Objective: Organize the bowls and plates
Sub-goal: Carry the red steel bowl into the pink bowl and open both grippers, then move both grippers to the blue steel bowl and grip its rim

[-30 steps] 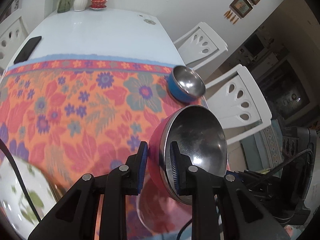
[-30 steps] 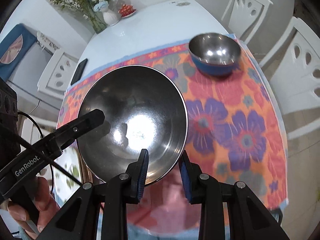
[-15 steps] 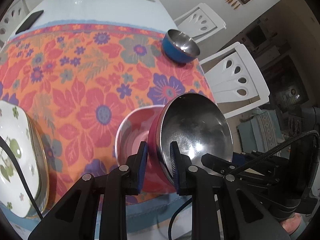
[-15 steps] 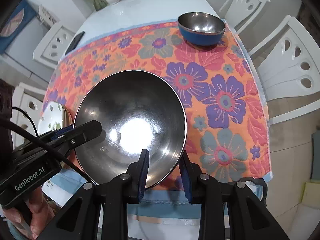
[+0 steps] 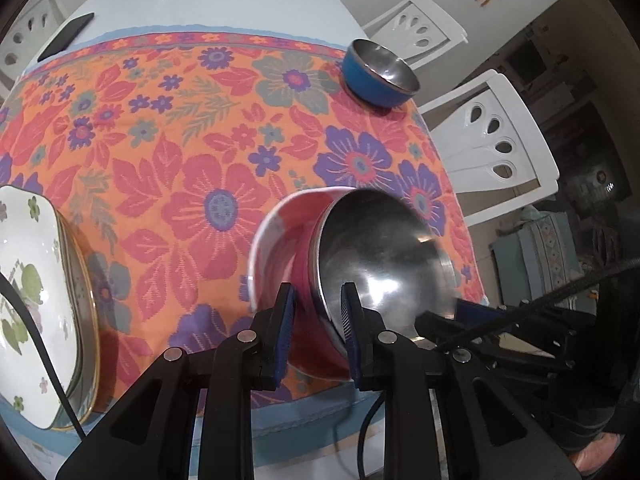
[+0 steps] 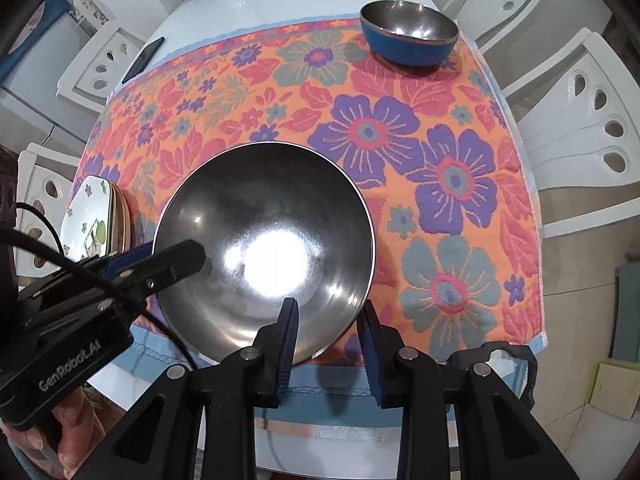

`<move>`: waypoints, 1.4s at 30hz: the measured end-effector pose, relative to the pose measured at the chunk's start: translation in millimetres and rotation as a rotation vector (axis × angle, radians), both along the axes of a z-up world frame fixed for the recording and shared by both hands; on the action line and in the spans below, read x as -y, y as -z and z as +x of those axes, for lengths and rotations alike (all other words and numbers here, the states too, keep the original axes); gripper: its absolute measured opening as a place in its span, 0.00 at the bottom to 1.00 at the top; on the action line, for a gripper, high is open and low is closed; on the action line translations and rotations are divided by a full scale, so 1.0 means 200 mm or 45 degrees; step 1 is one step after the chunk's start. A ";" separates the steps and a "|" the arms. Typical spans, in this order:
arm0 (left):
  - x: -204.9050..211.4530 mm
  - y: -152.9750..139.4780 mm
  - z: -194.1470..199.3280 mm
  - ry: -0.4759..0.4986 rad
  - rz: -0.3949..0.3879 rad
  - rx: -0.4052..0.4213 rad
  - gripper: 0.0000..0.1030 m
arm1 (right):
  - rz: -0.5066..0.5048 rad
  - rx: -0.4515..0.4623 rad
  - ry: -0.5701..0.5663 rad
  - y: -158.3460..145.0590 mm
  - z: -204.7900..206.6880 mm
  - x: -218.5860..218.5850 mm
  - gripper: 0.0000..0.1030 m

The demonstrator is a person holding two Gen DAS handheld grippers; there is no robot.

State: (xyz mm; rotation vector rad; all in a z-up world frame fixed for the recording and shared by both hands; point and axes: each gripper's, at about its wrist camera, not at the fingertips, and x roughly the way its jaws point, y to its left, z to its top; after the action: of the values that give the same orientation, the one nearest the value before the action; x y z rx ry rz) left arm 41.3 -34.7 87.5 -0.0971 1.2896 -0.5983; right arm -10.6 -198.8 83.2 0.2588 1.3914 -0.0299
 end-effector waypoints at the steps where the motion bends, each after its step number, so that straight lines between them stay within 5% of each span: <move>1: -0.01 -0.01 0.01 -0.011 0.008 0.009 0.21 | 0.005 -0.001 0.000 0.00 0.00 0.00 0.29; 17: -0.08 -0.10 0.11 -0.043 0.021 0.103 0.22 | 0.087 0.076 0.049 -0.10 0.00 0.09 0.29; 26: 0.07 -0.35 0.31 0.028 -0.003 0.268 0.28 | 0.084 0.259 0.124 -0.31 0.12 0.25 0.29; 31: 0.23 -0.48 0.54 0.082 -0.042 0.344 0.34 | 0.090 0.352 0.247 -0.40 0.27 0.44 0.50; 36: 0.43 -0.42 0.80 0.133 -0.035 0.298 0.49 | 0.141 0.384 0.377 -0.36 0.45 0.63 0.50; 42: 0.68 -0.21 1.06 0.215 -0.011 0.209 0.49 | 0.187 0.332 0.514 -0.16 0.68 0.83 0.50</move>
State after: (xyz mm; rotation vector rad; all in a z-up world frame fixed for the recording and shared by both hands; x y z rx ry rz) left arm 253.0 -169.9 129.2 0.0535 1.1423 -0.7408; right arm 124.8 -365.3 114.7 0.6410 1.0662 -0.2212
